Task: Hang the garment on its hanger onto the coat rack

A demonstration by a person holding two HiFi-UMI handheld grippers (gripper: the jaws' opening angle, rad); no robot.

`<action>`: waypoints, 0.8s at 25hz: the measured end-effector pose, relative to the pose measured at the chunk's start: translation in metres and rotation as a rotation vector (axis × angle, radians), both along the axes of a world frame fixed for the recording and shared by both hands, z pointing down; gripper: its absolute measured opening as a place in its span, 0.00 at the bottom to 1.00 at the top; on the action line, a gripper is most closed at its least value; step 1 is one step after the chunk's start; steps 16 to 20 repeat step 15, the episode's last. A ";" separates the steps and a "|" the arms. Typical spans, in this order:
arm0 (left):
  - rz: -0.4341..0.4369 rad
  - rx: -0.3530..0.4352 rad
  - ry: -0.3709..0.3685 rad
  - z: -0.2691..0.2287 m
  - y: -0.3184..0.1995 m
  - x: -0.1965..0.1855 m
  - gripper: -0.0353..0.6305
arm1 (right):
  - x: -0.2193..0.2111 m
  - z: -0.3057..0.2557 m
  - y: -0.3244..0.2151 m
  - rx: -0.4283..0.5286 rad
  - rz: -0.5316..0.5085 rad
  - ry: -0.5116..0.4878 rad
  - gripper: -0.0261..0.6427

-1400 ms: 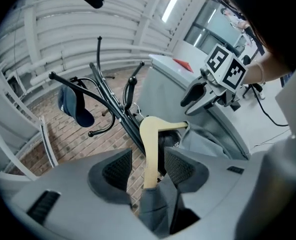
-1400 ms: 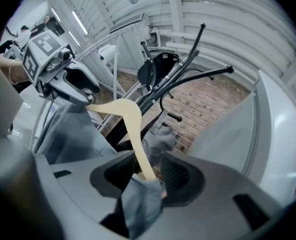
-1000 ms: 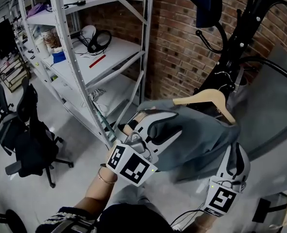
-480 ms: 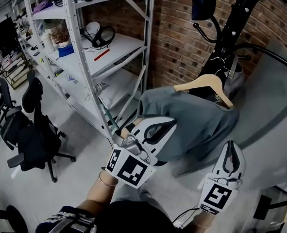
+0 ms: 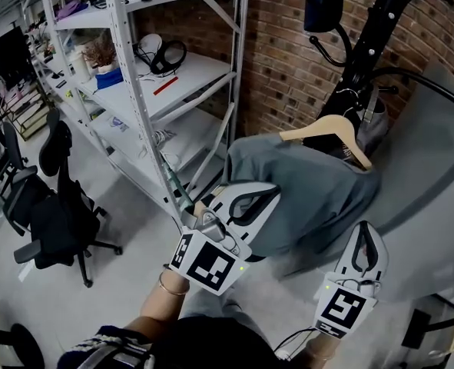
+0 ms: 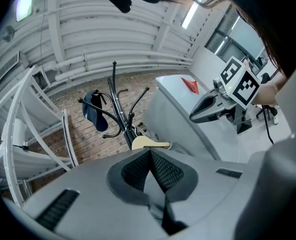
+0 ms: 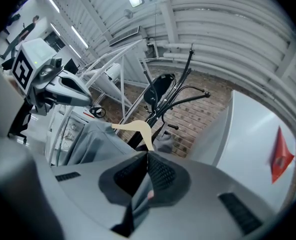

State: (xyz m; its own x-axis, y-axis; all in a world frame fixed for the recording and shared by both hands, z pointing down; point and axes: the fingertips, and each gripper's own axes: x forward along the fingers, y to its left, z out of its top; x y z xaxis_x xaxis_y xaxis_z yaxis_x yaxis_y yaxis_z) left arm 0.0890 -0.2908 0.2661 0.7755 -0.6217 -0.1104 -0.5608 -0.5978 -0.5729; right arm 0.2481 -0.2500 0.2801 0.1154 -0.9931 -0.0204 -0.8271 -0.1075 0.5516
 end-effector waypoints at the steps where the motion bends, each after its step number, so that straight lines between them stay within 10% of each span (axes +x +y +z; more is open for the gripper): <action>1: -0.001 0.000 -0.002 0.000 -0.001 0.000 0.06 | 0.000 0.000 -0.001 0.001 0.000 -0.001 0.07; 20: -0.023 -0.007 -0.028 0.005 -0.025 -0.001 0.06 | -0.003 -0.003 -0.022 0.011 0.002 -0.009 0.07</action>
